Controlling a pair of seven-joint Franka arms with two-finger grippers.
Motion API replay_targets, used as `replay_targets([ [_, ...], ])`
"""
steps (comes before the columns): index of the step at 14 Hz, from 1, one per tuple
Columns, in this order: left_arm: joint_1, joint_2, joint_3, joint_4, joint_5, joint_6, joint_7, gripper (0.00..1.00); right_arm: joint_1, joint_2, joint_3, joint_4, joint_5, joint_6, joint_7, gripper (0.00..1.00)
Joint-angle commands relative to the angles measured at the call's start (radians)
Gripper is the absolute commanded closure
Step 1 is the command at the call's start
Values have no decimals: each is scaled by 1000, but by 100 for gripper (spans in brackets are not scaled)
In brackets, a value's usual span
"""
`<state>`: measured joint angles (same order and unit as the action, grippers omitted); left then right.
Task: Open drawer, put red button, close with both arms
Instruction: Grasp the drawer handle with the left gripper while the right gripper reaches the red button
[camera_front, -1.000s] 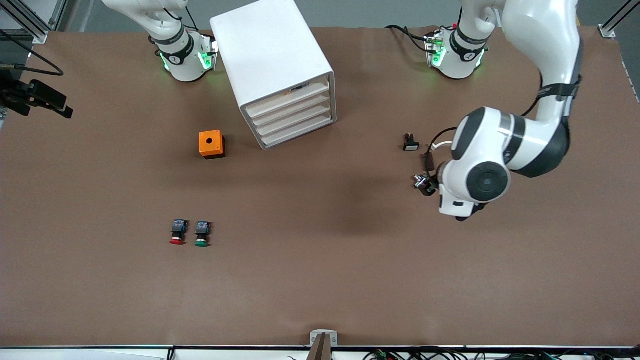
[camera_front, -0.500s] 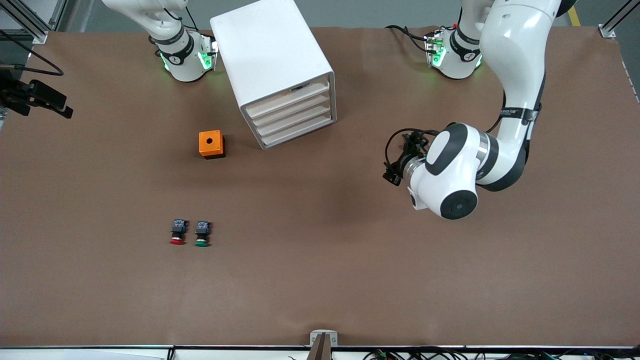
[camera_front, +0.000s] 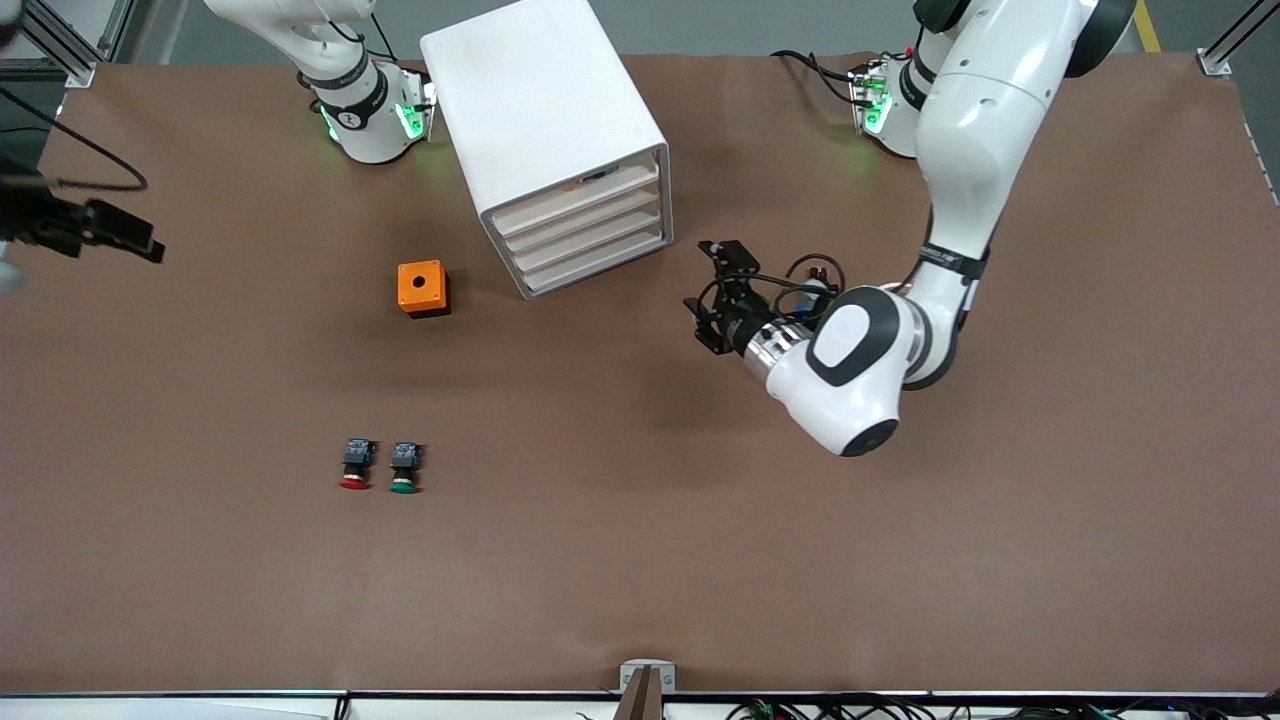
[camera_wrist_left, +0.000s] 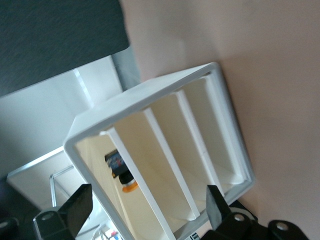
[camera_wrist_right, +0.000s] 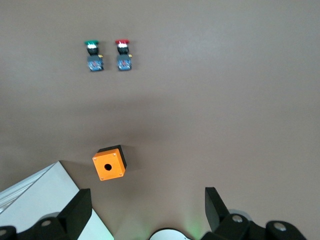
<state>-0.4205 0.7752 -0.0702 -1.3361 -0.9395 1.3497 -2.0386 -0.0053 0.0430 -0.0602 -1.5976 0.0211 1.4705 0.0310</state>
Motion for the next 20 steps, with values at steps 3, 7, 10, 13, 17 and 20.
replay_targets([
  [3, -60, 128, 7, 23, -148, -20, -228, 0, -1, 146, 5, 12, 0, 115, 0, 0],
  [7, -98, 165, 6, -12, -167, -20, -258, 28, 50, 182, 7, -195, -1, 478, 162, 0],
  [10, -115, 165, -23, -44, -165, -24, -255, 47, 73, 306, 8, -249, 0, 706, 200, 0],
  [13, -116, 168, -46, -57, -165, -35, -256, 48, 74, 437, 10, -245, 13, 879, 208, 0],
  [17, -150, 177, -51, -67, -162, -37, -249, 48, 96, 529, 10, -216, 117, 935, 208, 0],
  [20, -182, 184, -52, -71, -162, -40, -247, 59, 105, 555, 8, -208, 122, 949, 208, 0],
])
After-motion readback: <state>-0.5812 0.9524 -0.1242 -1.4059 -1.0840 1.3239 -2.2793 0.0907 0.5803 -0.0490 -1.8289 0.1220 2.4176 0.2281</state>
